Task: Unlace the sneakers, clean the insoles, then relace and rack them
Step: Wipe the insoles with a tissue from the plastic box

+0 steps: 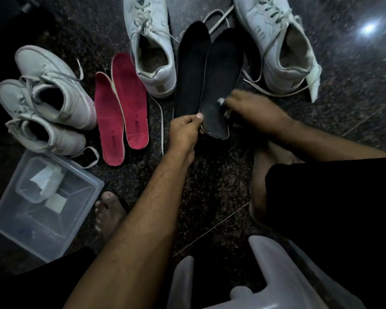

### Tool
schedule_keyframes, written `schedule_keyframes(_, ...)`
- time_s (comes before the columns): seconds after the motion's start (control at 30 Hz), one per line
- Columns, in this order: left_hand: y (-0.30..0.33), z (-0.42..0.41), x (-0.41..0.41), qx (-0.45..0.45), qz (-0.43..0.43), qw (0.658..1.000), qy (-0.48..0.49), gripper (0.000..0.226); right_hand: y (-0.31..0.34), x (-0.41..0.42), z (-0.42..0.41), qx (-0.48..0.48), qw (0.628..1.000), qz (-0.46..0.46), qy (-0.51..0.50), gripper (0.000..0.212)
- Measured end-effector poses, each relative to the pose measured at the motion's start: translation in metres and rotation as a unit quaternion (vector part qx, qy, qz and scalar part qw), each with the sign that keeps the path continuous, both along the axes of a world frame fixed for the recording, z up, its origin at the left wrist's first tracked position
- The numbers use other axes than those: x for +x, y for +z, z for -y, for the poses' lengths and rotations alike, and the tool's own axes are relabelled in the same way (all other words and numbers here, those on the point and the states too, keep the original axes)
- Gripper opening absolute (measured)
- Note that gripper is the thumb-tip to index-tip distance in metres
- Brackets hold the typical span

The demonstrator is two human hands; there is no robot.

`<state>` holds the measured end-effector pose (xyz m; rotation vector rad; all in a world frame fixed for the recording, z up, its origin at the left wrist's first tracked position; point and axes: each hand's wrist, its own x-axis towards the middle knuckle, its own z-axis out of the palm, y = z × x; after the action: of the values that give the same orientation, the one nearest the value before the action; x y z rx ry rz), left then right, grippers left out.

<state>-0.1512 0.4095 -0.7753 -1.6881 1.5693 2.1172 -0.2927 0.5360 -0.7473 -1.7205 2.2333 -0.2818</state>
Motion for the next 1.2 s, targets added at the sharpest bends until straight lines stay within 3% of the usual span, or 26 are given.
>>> schedule_keyframes(0.07, 0.000, 0.000, -0.001, 0.002, 0.011, 1.000, 0.008, 0.022, 0.007, -0.011, -0.004, -0.039, 0.993, -0.043, -0.102, 0.021)
schedule_keyframes(0.1, 0.000, 0.000, -0.001, 0.003, 0.015, 1.000, 0.009, 0.021, 0.011, -0.008, -0.006, -0.058, 0.992, -0.052, -0.101, 0.022)
schedule_keyframes(0.17, 0.001, 0.001, -0.002, 0.019, 0.017, 1.000, 0.010, 0.020, 0.016, 0.008, -0.008, -0.074, 0.996, -0.040, 0.020, 0.030)
schedule_keyframes(0.27, 0.002, 0.000, -0.004, 0.032, 0.014, 0.999, 0.007, 0.024, 0.006, 0.028, -0.006, -0.049, 0.980, 0.009, 0.195, 0.025)
schedule_keyframes(0.37, 0.006, 0.001, -0.002, 0.024, 0.023, 0.999, -0.028, 0.029, -0.010, 0.022, 0.001, 0.001, 0.989, 0.073, 0.129, 0.023)
schedule_keyframes(0.5, 0.012, 0.003, 0.001, 0.013, 0.037, 0.997, -0.066, 0.026, -0.009, -0.018, 0.004, 0.002, 0.998, 0.030, -0.057, 0.024)
schedule_keyframes(0.57, 0.013, 0.003, 0.000, 0.010, 0.051, 0.996, -0.075, 0.025, -0.005, -0.027, 0.005, -0.021, 0.997, -0.001, -0.077, 0.030)
schedule_keyframes(0.7, 0.012, -0.001, 0.000, -0.044, 0.084, 0.993, -0.077, 0.027, -0.006, -0.015, 0.013, -0.014, 0.988, -0.043, 0.145, 0.039)
schedule_keyframes(0.73, 0.013, -0.003, 0.000, -0.073, 0.099, 0.989, -0.088, 0.029, -0.012, -0.017, 0.015, -0.012, 0.987, -0.061, 0.146, 0.038)
schedule_keyframes(0.87, 0.024, -0.003, 0.004, -0.171, 0.154, 0.959, -0.164, 0.035, -0.016, -0.039, 0.026, -0.018, 0.988, -0.074, -0.137, 0.043)
schedule_keyframes(0.9, 0.025, -0.003, 0.005, -0.186, 0.161, 0.954, -0.170, 0.036, -0.015, -0.038, 0.027, -0.024, 0.988, -0.064, -0.137, 0.044)
schedule_keyframes(1.03, 0.027, 0.000, 0.003, -0.266, 0.169, 0.928, -0.198, 0.034, -0.020, -0.010, 0.023, -0.018, 0.997, -0.049, 0.060, 0.042)
schedule_keyframes(1.2, 0.024, 0.000, -0.007, -0.345, 0.164, 0.861, -0.336, 0.027, -0.015, 0.014, 0.011, 0.029, 0.998, -0.036, 0.050, 0.044)
